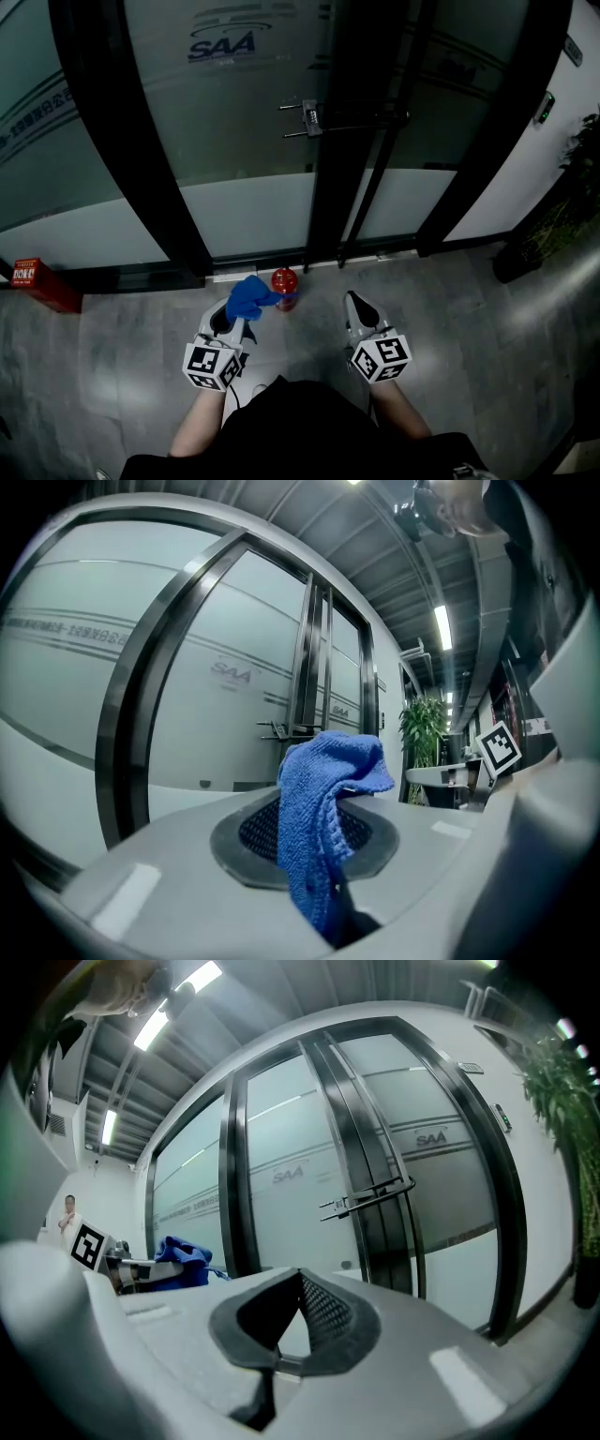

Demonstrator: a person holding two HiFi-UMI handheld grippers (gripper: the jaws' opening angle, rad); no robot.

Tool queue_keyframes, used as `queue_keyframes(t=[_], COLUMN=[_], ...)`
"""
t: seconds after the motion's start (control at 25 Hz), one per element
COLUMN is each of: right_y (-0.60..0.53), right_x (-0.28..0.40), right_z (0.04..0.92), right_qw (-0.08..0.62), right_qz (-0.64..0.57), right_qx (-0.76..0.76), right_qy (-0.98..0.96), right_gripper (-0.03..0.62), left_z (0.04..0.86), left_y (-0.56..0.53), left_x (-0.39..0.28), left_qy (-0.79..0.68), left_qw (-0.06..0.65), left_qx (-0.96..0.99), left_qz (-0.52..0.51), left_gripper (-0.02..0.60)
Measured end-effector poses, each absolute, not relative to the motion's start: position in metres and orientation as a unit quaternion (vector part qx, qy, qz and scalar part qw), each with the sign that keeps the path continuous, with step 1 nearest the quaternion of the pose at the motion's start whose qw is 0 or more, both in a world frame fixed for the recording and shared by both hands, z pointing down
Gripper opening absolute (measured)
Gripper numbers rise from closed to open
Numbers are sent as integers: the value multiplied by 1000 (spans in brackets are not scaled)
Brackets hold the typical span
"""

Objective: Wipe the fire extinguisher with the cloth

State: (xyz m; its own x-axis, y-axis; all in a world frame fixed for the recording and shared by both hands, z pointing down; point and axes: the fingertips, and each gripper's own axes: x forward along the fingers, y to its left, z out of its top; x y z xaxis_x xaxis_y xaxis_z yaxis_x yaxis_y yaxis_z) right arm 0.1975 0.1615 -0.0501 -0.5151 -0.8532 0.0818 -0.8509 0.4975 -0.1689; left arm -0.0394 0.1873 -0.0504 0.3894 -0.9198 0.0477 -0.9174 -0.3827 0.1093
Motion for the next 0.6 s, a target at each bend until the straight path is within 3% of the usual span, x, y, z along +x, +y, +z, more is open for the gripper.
queue_keyframes(t=[0.6], right_y=[165], right_x=[173], right_z=[-44], right_qw=[1], right_qz=[-89], right_qx=[-469], right_qy=[879], right_gripper=[3], left_z=[-46], left_y=[190], left_x=[-33], left_qy=[-549], left_qw=[58], left_qx=[833], left_qz=[-24], left_gripper=[69])
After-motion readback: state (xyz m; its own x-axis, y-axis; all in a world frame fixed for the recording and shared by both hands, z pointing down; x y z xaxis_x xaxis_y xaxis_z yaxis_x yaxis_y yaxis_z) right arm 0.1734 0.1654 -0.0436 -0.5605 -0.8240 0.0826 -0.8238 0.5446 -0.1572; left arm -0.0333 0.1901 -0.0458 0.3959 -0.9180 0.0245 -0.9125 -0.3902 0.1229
